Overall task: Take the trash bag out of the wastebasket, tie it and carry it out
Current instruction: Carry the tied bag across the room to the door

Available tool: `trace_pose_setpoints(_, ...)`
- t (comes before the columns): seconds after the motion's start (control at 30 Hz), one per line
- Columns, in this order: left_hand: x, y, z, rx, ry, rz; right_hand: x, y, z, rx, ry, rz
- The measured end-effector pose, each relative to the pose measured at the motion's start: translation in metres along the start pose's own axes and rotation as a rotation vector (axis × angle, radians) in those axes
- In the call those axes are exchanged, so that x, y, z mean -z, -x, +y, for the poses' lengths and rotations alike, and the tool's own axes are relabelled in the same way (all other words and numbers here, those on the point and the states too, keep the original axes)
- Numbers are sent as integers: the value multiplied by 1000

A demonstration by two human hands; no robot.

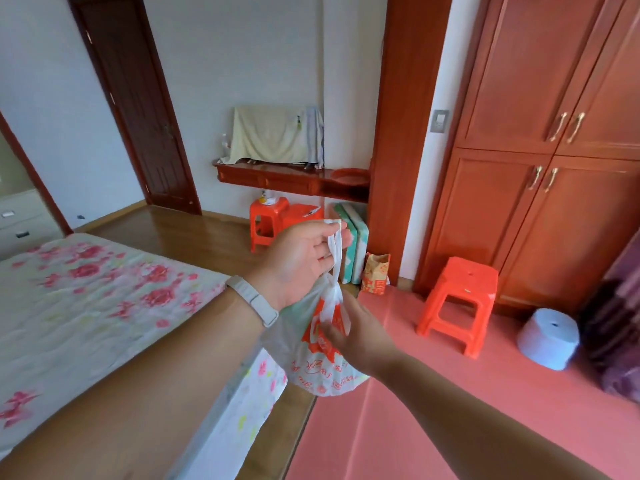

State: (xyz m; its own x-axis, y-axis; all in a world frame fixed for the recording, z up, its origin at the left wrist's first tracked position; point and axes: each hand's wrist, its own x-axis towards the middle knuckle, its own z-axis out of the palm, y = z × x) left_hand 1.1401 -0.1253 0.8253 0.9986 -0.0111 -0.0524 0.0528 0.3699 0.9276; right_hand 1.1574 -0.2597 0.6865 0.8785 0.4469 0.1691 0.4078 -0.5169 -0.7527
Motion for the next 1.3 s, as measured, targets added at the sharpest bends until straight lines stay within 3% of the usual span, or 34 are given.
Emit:
trace_pose_setpoints(0.37,10,-159,7,27,-9,4,23,-135,74,-5,49,119)
trace_pose_setpoints(0.97,1,-432,50,-63,-63,235,132,-420,184,41,-293,-310)
trace_pose_setpoints(1.3,52,-579,65,-46,17,251,114,-571,221,-66,-361,-306)
